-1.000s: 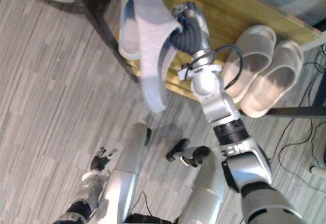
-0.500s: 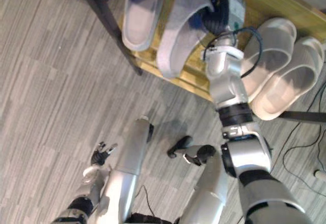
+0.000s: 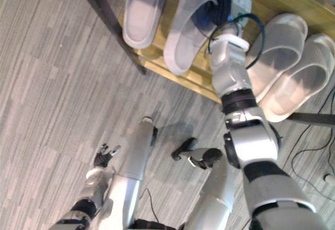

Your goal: Organize the slippers on the shoe rack

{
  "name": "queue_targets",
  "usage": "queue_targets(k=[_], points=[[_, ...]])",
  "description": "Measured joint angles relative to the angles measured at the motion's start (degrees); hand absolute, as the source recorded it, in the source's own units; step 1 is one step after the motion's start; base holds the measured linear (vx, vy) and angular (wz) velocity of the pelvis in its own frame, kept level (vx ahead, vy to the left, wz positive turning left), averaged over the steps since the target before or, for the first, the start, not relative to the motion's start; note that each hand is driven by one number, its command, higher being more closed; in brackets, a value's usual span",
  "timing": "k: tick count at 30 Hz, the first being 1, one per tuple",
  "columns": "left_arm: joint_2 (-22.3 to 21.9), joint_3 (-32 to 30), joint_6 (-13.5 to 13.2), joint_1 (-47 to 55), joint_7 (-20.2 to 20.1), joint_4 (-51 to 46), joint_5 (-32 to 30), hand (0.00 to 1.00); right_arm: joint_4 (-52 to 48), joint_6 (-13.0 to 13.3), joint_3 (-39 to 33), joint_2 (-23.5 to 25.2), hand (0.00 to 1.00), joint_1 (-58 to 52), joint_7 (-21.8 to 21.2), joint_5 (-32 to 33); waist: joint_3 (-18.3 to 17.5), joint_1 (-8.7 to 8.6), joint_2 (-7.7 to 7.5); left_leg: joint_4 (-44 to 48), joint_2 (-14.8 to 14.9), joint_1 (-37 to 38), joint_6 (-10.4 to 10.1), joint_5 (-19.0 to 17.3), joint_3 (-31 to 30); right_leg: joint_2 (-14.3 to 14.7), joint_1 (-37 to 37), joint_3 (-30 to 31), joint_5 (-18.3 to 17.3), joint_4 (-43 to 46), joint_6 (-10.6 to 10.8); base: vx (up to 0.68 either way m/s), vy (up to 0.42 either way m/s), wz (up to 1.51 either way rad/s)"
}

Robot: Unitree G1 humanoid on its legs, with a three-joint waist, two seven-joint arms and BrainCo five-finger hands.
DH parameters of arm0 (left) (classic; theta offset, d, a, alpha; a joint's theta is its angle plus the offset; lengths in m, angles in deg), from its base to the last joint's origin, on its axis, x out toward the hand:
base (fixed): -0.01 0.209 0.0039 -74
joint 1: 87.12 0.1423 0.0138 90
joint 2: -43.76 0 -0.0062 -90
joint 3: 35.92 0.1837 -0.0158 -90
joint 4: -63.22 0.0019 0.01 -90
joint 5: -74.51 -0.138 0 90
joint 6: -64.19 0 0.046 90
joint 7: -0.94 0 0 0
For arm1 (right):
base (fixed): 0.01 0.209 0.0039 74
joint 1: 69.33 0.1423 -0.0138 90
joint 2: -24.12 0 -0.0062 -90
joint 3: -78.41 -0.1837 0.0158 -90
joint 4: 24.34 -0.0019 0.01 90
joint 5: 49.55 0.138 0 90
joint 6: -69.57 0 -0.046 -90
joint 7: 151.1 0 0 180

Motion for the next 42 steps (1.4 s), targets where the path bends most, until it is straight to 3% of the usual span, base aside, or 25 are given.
queue_targets(k=[12,19,33,42], points=[[-0.1,-0.2,-0.3,-0.8,1.2,-0.3,1.8,0.0,-0.8,-0.2,0.3,4.0,0.0,-1.5,1.0,5.9,-0.1,-0.43,-0.08,-2.9,0.3,2.7,-0.6,1.3,-0.3,0.8,2.3,-0.7,0.1,-2.2,-0.1,-0.01,0.005,0.01],[-0.2,-0.5,-0.3,-0.5,1.1,-1.5,2.2,0.0,-9.6,0.1,-0.7,7.0,0.0,-7.3,-0.1,10.3,-0.3,-0.82,-0.42,-4.6,1.3,5.3,-0.8,1.4,0.0,1.7,4.5,-0.8,0.6,-3.8,-1.1,0.0,0.0,-0.02],[-0.3,-2.4,0.0,0.1,1.0,-2.4,2.3,0.0,-19.9,0.6,-3.6,12.5,0.0,-17.9,-2.5,14.6,-0.4,-1.6,-0.58,-5.7,3.4,7.6,-0.9,1.4,0.7,3.8,6.0,-0.4,0.9,-5.6,-1.0,-0.01,-0.004,-0.07],[-0.3,-5.8,1.0,1.2,0.9,-2.5,2.3,0.0,-27.9,5.6,-6.9,21.5,0.0,-32.6,-2.6,28.7,-0.8,-3.41,-1.8,-7.2,4.2,10.3,-0.9,1.4,1.2,4.9,8.2,0.0,1.3,-7.4,-0.7,0.01,-0.007,-0.03]])
